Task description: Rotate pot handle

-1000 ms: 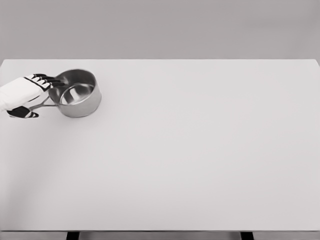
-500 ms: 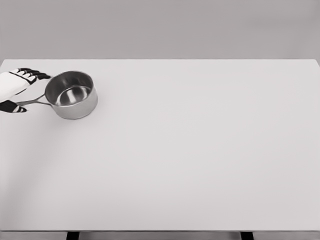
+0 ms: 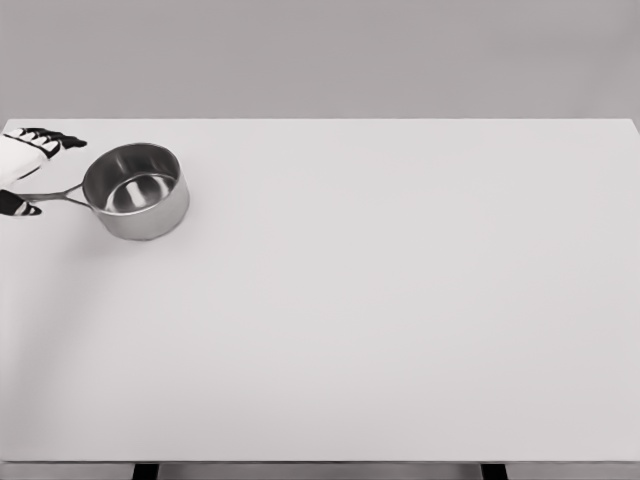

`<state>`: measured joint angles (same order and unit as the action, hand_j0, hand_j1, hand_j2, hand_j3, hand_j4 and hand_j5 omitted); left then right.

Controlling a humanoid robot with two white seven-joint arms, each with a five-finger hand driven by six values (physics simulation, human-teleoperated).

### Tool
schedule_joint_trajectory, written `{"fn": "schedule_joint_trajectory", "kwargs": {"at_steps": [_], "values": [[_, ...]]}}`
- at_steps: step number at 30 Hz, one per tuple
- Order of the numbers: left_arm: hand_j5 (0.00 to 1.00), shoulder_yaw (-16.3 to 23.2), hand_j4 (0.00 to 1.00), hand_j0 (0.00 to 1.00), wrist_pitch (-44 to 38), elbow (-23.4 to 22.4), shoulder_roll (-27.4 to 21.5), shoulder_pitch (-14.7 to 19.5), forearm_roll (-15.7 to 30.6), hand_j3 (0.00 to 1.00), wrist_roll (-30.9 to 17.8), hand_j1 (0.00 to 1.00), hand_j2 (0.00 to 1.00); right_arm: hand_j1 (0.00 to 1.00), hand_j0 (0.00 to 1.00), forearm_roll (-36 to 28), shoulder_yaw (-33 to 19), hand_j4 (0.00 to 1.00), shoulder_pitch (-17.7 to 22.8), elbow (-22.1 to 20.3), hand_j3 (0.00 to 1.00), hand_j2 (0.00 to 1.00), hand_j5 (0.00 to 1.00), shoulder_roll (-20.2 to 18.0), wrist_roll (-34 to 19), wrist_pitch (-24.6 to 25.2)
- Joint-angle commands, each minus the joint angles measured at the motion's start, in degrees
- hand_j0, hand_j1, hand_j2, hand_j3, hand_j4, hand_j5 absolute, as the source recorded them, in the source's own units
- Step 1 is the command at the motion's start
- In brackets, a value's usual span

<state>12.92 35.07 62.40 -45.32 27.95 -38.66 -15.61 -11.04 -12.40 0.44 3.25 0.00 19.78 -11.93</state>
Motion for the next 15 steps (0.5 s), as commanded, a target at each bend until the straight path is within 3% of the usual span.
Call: {"fn": "schedule_joint_trajectory", "kwargs": {"at_steps": [1,10,15], "values": [[1.00,0.00,1.00,1.00,-0.07,-1.84,0.06,0.09,0.07,1.00,0.05,1.00,1.00,1.00,1.00,-0.04,0.00,1.00,0.00,0.00,1.00,1.00,1.00,0.00,-0.01,-0.03],[1.00,0.27,1.00,1.00,-0.07,-2.55,0.23,1.93,-2.65,1.00,0.05,1.00,1.00,1.00,1.00,-0.04,0.00,1.00,0.00,0.00,1.00,1.00,1.00,0.00,-0.01,-0.03],[1.00,0.36,1.00,1.00,-0.07,-5.10,2.25,4.13,-5.29,1.00,0.05,1.00,1.00,1.00,1.00,-0.04,0.00,1.00,0.00,0.00,1.00,1.00,1.00,0.00,-0.01,-0.03]]}}
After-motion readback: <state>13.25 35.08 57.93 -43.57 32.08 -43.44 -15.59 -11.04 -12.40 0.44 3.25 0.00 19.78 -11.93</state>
